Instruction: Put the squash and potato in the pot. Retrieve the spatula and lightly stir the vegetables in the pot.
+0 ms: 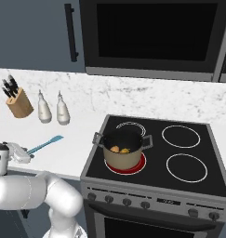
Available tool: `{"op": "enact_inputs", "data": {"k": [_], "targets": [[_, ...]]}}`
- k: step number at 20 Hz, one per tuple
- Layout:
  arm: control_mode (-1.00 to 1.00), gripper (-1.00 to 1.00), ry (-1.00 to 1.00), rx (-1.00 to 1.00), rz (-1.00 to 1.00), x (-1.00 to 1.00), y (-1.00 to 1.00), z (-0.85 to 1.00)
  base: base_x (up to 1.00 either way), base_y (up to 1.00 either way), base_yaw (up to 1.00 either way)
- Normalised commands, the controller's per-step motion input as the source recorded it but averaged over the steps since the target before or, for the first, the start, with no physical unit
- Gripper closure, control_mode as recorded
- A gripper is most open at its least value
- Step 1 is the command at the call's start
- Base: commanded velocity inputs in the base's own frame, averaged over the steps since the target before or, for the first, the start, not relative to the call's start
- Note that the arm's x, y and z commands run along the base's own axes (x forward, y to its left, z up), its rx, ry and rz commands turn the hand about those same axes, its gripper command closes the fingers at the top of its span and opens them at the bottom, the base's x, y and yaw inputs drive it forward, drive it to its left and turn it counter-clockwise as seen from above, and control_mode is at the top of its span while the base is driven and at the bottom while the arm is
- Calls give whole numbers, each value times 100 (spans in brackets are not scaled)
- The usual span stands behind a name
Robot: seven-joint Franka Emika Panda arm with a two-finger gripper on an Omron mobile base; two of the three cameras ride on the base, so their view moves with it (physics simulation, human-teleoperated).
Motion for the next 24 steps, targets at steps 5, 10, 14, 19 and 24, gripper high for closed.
{"op": "enact_inputs", "data": {"k": [5, 10, 14, 19, 24], "targets": [[-100, -100, 0, 0, 0, 21, 0, -7, 0, 0, 0], [-100, -100, 0, 0, 0, 9, 0, -12, 0, 0, 0], [-100, 100, 0, 0, 0, 0, -7, -6, 0, 0, 0], [-100, 100, -2, 0, 0, 0, -19, 0, 0, 0, 0], [-100, 100, 0, 1, 0, -4, -20, 2, 0, 0, 0]]}}
